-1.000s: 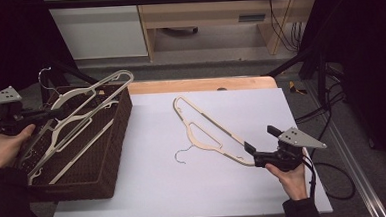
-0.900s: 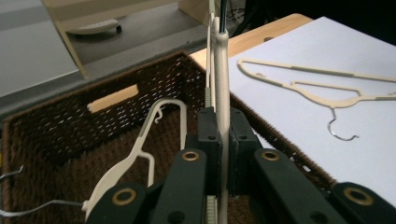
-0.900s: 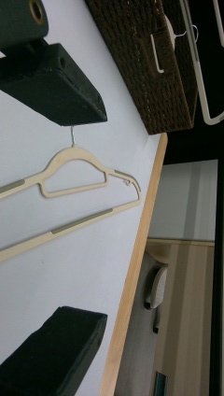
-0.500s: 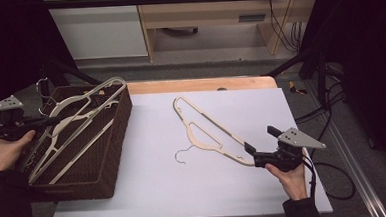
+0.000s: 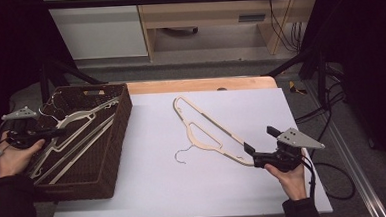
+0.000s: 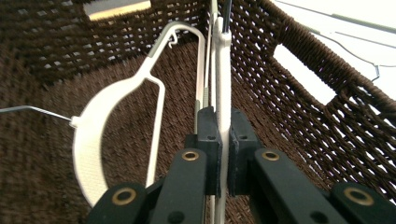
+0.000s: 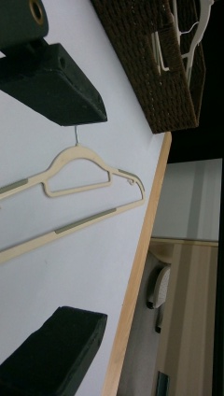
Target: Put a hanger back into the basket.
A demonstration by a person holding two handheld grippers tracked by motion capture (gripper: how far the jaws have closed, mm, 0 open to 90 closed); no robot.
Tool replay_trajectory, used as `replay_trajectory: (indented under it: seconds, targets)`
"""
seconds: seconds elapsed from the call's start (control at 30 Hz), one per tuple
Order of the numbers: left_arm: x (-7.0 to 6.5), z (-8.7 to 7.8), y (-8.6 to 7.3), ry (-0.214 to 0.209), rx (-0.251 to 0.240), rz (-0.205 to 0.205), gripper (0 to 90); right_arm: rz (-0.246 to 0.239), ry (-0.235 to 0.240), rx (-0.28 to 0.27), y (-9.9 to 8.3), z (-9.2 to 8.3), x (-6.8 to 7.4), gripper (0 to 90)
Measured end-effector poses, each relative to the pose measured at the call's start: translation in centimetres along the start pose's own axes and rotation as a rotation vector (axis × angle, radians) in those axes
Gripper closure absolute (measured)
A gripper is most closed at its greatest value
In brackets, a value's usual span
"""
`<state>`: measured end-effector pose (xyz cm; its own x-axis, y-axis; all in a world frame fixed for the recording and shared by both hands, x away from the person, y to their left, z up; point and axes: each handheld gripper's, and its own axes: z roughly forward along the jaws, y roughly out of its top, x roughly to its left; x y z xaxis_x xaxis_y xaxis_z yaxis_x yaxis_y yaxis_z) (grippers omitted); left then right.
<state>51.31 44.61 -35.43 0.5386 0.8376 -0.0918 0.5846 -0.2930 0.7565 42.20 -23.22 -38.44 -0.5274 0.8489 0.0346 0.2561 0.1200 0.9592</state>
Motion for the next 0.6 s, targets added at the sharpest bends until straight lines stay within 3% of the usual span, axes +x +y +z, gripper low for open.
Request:
replay_trajectory:
  seconds: [0.13, 0.37, 0.6]
  targets:
    - [-0.3, 1.0, -0.3, 0.008, 0.033, -0.014, 85.2, -0.002, 0.0, 0.001, 0.0, 0.0, 0.0, 5.2]
    - [0.1, 1.7, -1.3, 0.034, 0.05, -0.104, 83.5, 0.002, 0.001, 0.0, 0.0, -0.1, 0.0, 5.2]
    - [0.4, 1.1, -1.5, 0.114, 0.057, -0.127, 80.4, 0.002, 0.004, 0.0, -0.1, 0.0, 0.0, 5.2]
